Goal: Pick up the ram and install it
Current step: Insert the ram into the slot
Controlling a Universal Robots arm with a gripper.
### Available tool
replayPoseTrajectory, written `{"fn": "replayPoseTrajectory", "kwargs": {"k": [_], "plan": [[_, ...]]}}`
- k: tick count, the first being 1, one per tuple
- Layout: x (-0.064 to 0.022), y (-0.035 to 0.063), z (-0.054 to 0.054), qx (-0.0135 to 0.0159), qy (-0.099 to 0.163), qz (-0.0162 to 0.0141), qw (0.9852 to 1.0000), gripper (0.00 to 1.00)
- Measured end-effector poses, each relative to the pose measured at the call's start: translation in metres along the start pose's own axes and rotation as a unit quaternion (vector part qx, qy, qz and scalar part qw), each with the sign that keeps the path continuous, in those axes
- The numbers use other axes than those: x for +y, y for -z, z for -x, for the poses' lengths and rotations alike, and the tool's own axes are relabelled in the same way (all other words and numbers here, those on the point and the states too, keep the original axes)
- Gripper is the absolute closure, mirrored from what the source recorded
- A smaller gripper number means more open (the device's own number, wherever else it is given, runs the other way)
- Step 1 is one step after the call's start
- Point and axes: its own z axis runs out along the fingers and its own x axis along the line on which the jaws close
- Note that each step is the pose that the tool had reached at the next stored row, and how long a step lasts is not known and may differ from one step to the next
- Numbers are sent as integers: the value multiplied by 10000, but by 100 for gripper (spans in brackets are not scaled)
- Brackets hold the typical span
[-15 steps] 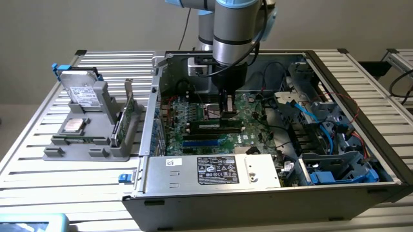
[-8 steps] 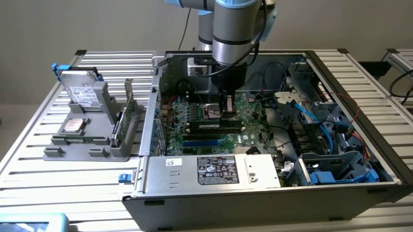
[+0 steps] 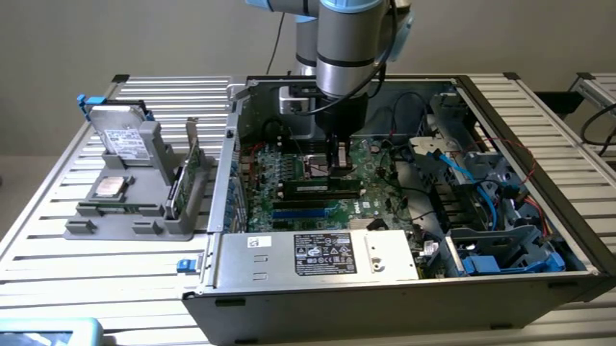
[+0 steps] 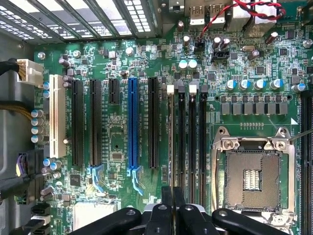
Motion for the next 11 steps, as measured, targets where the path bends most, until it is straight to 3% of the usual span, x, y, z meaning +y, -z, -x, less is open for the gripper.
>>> {"fn": "replayPoseTrajectory", "kwargs": {"k": [11], "plan": [[1, -5, 4, 3, 15, -8, 10000, 87]]}}
